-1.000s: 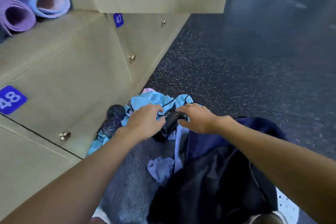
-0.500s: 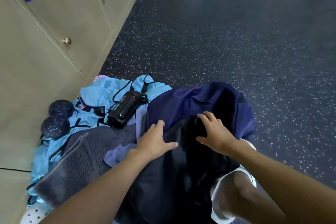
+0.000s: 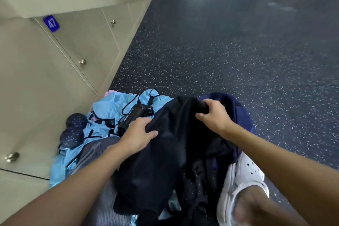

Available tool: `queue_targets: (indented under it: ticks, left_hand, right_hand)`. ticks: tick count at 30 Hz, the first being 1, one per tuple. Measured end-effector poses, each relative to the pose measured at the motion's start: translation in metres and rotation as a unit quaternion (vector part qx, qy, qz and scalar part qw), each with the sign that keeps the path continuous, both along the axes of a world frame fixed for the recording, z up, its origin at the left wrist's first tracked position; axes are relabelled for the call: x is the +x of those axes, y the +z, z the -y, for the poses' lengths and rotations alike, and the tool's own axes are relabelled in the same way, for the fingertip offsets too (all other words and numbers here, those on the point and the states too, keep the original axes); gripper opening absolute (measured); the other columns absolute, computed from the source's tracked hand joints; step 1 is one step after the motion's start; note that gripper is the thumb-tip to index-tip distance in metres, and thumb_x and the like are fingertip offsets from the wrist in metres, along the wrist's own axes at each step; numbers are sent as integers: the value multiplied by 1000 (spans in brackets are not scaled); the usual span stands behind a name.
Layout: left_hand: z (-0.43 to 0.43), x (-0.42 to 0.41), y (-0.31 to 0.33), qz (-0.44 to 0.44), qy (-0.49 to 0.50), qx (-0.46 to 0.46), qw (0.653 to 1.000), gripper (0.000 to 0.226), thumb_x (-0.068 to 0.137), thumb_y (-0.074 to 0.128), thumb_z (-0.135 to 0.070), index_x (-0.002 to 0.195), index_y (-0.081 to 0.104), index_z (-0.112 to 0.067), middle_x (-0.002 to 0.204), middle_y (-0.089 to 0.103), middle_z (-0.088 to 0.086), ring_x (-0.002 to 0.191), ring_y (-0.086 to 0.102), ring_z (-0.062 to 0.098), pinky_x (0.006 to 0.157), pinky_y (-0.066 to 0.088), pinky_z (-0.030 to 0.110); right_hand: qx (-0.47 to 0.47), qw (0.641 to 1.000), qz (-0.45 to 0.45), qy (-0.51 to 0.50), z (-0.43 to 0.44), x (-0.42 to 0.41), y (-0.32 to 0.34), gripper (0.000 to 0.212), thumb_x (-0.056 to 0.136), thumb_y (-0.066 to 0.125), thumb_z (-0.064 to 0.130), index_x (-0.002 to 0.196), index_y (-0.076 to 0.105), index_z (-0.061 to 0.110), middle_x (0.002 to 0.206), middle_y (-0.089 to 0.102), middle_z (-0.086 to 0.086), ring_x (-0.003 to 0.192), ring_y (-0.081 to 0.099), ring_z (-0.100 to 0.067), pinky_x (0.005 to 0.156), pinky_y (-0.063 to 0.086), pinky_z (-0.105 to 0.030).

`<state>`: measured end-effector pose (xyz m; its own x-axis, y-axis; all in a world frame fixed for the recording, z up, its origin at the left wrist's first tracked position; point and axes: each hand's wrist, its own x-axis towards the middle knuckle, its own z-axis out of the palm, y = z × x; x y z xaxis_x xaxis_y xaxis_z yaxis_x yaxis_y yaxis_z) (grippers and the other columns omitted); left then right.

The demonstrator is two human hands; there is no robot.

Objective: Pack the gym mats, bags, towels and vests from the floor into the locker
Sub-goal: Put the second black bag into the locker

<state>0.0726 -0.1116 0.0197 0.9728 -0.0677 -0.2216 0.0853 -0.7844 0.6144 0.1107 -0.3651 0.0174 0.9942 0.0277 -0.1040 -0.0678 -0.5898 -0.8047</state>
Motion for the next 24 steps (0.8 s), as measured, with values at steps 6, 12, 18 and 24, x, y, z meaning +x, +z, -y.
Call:
queue_targets:
  ticks: [6,12,18,24]
  left_hand:
    - [-46,7,97,118,21,9,993,20,87,75,-18,104,65,-17,95,67,-3,93,62,18,88,44,25]
    - [-62,-13,194,190,15,-129,973,57,76,85,-29,124,57,-34,120,64,-11,115,61,4,101,44,22]
    - [-75,-38,219,240,69,-193,949,22,85,77,-6,99,67,-20,87,77,-4,79,71,2,71,52,16]
    - [-117,-32,227,246,137,-251,926,11,89,70,0,98,65,-4,78,74,-2,65,64,7,63,53,20]
  right_hand:
    - [71,988,118,64,-28,9,106,9,88,71,14,88,63,19,77,62,9,72,57,-6,69,47,-27]
    - [71,963,202,165,-85,-10,196,13,84,74,10,92,69,19,84,70,7,79,65,-7,70,52,-21]
    - [47,944,213,246,-131,-16,230,21,83,76,17,100,68,25,92,70,9,86,65,-2,79,53,-23]
    - [-34,939,38,341,-135,17,225,107,66,88,36,151,22,42,139,51,7,120,56,-14,103,47,-34]
